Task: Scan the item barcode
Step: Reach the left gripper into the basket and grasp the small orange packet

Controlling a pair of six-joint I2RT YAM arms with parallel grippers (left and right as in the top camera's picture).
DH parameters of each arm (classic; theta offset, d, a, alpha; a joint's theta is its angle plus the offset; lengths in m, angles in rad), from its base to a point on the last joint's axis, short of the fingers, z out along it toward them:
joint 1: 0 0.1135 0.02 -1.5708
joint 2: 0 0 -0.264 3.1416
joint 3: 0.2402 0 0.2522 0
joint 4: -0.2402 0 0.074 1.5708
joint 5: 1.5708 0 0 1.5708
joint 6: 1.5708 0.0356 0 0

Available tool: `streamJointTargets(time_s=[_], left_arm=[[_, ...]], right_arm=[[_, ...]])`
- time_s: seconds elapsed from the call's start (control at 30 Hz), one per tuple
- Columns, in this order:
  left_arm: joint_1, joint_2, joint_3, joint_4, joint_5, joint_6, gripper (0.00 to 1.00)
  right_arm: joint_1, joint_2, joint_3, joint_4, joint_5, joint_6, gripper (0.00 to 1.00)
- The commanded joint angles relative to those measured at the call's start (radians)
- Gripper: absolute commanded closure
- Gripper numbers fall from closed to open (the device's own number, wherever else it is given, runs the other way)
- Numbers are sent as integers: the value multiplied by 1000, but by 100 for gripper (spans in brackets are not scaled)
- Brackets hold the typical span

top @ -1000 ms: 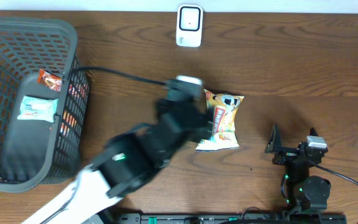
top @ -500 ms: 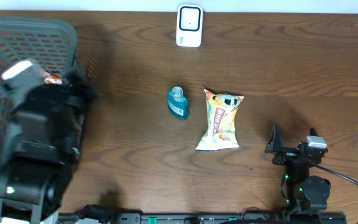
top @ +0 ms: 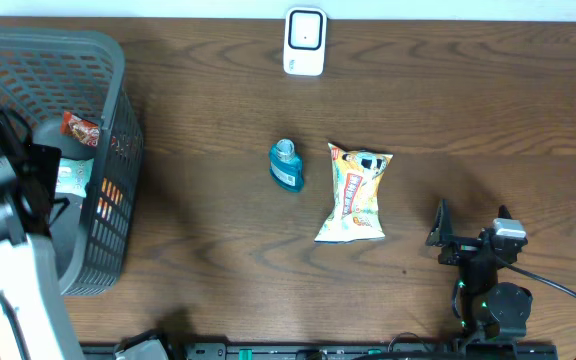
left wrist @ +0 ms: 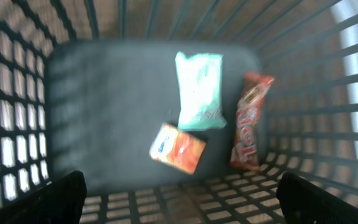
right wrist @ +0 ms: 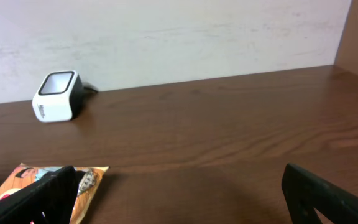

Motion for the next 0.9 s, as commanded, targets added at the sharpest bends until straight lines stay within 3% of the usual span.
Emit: streamJointTargets(time_s=[0.0, 0.37, 0.67, 0.87], left_arm=[[37, 118, 13, -27, 143, -13, 2], [38, 429, -29, -100, 149, 126, 2], [37, 567, -37, -3, 301, 410, 2], [37, 585, -89, 83, 302, 412, 2]], right_arm=[[12, -5, -3, -2, 2, -13, 1], [12, -5, -3, -2, 2, -13, 1], [12, -5, -3, -2, 2, -13, 1], [12, -5, -3, -2, 2, -13, 1]])
